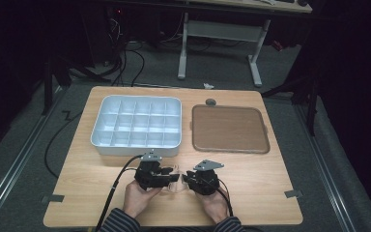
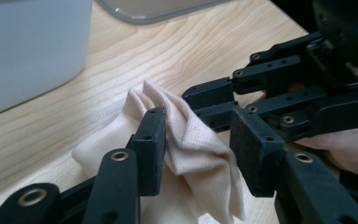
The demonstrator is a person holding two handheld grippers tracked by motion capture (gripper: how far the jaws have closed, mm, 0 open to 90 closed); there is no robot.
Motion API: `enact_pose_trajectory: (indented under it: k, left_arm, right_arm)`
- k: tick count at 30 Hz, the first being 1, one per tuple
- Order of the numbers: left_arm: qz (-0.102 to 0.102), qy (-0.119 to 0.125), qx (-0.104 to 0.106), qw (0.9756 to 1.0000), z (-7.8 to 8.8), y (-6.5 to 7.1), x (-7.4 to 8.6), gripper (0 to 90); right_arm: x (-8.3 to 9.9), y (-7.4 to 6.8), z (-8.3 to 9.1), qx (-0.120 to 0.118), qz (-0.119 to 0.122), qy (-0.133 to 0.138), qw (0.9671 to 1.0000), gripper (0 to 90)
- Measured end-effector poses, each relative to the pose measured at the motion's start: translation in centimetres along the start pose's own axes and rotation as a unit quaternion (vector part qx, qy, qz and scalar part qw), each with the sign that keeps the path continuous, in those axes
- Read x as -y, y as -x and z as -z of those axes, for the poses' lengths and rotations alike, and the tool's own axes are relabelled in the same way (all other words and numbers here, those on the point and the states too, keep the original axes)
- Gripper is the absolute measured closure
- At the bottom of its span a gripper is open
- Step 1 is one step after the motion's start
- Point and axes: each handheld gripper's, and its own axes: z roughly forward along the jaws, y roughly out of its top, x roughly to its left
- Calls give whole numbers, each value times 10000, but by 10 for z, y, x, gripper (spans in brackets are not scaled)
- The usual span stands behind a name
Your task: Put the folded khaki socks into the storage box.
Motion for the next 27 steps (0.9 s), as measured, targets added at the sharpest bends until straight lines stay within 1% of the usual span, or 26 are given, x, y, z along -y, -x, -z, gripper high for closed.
enact_pose_trajectory:
  k: [5, 8, 11, 15, 16, 18, 19, 23, 26, 27]
  left_arm:
    - [-5, 62, 1, 10000, 6, -1, 0, 556]
    - [31, 127, -26, 9999, 11, -3, 2, 551]
    - [111, 205, -43, 9997, 17, -6, 5, 537]
    - [164, 281, -58, 9995, 23, -9, 8, 534]
    - [197, 346, -76, 9992, 27, -11, 10, 534]
    - [197, 361, -117, 9991, 30, -12, 11, 535]
    - [203, 361, -148, 9990, 31, -12, 12, 535]
    - [138, 190, -411, 9989, 29, -12, 16, 533]
    - [114, 47, -636, 9979, 25, -13, 21, 526]
    - [117, 14, -678, 9976, 24, -14, 22, 524]
  right_arm:
    - [0, 1, 3, 30, 23, 21, 10000, 731]
    - [0, 1, 8, 60, 23, 58, 10000, 730]
    - [1, 2, 14, 69, 11, 84, 9999, 729]
    - [2, 2, 18, 99, 62, 73, 9999, 730]
    - [1, 2, 20, 112, 75, 62, 9999, 730]
    - [0, 3, 23, 127, 96, 98, 9998, 730]
    - [0, 3, 24, 131, 100, 111, 9998, 730]
    - [-4, 0, 32, 125, 139, 205, 9996, 730]
    - [-7, -2, 39, 121, 206, 310, 9992, 731]
    - [-8, -4, 42, 119, 236, 360, 9990, 731]
